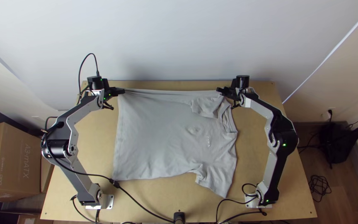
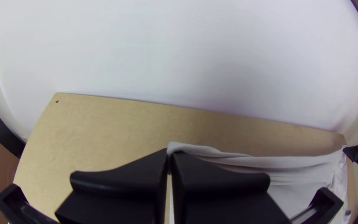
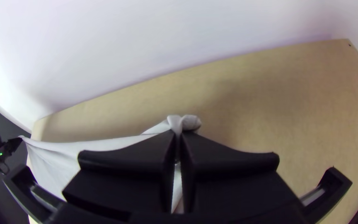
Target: Fold the t-shirt
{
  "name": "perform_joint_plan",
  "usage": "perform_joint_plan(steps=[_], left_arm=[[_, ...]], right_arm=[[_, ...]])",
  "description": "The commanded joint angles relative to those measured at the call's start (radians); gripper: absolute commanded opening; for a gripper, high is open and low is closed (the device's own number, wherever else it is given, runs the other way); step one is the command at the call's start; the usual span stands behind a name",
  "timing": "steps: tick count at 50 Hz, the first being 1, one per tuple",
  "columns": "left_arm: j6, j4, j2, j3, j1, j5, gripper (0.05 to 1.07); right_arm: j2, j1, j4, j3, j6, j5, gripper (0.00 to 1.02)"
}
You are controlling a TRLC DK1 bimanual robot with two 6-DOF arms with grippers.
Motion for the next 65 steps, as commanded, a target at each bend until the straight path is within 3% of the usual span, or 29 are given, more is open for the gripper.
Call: perform_joint_plan(steps=[1,11,20,51,65], left_arm=[[-0.030,-0.015,0.032,0.065,-0.003,-0.008,0.08],[-0.107,-0.113,0.036,0.122,-0.011,-0.005,0.08],[-0.143,-0.194,0.025,0.116,-0.009,-0.003,0.08],[-0.206,-0.136,-0.164,-0.173,-0.023,0.012,0.08],[-0.219,-0.087,-0.247,-0.306,-0.034,0.012,0.08]], right_arm=[[0.051,-0.029,-0.047,0.101,0.037,0.006,0.02],[0.087,-0.032,-0.219,0.250,0.093,-0.004,0.02],[0.050,-0.029,-0.287,0.253,0.094,-0.009,0.02],[-0.222,-0.017,-0.291,-0.066,0.074,-0.008,0.02],[-0.351,0.003,-0.224,-0.277,0.080,-0.008,0.02]])
